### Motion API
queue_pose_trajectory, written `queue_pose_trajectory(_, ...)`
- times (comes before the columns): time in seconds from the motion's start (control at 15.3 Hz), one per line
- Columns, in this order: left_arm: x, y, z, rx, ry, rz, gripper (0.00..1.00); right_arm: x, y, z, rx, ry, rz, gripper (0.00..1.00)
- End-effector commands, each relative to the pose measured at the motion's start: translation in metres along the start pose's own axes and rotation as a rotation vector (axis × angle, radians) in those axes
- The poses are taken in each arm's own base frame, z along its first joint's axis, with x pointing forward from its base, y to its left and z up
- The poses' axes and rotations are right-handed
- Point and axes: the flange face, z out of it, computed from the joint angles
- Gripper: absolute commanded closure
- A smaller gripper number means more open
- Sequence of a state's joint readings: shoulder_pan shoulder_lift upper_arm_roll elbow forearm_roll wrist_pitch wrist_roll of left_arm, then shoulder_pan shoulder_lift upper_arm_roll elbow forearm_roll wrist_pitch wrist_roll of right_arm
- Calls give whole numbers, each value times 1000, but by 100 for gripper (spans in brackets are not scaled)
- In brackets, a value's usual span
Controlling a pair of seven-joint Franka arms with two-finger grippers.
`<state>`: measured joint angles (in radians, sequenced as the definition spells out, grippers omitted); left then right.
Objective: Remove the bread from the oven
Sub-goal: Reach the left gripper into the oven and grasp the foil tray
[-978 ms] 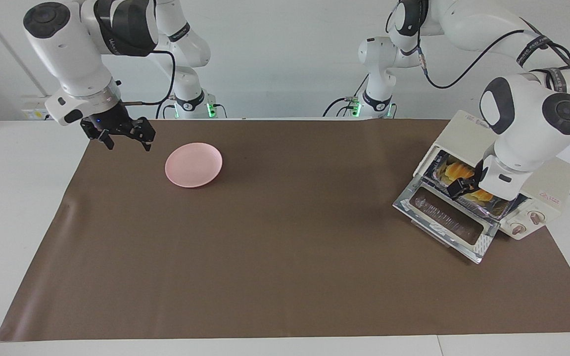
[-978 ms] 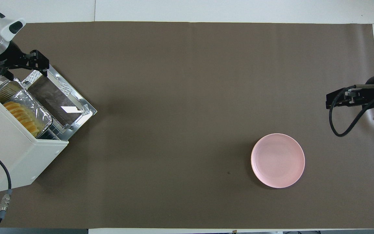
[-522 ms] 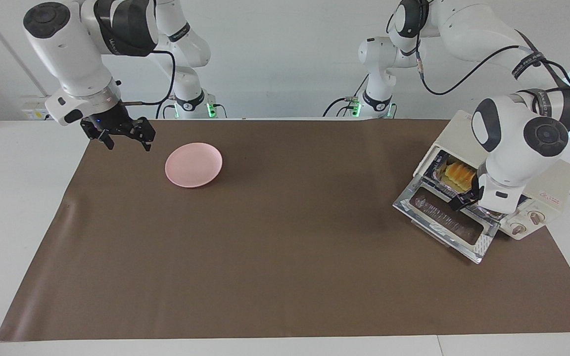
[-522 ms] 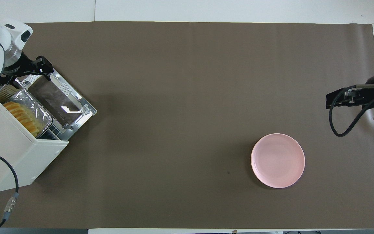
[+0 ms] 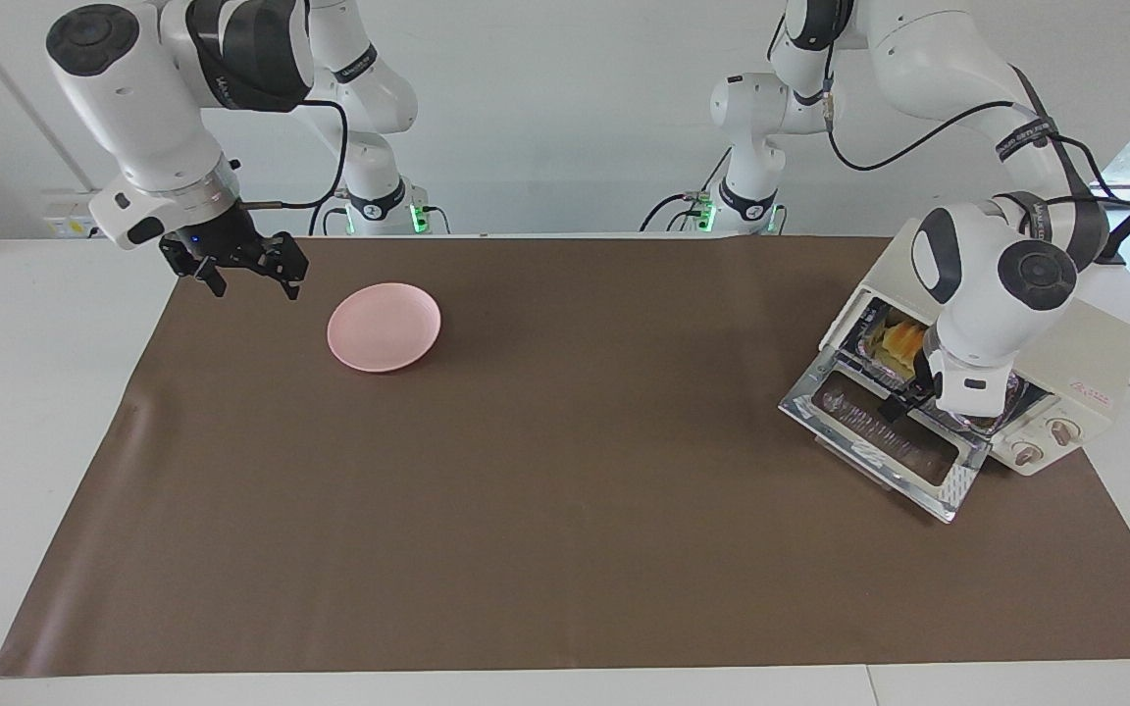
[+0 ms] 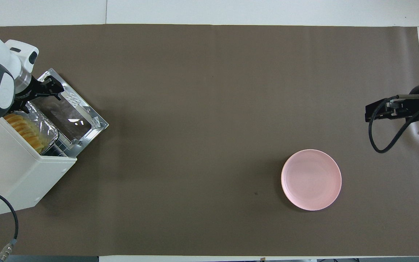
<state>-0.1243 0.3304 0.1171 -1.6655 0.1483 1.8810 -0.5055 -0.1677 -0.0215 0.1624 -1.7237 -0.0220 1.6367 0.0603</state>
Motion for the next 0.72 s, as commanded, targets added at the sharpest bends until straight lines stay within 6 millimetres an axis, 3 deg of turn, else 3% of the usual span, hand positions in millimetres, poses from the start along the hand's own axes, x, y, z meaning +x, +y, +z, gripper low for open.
queue_pose_trajectory(0.0,-8,-2,10,-1,41,-22,0,-7,2,-2,-12,-3,-17,0)
queue_pose_trajectory(0.2,-6,3,22,-5,47,-44,0,-7,2,-2,-12,-3,-17,0)
queue_pose_trajectory(0.46,-4,-4,34,-10,54,-53,0,-7,2,-1,-12,-5,-17,0)
queue_pose_trajectory(0.65,-1,-12,37,2,57,-51,18,-7,2,-1,-11,-5,-17,0)
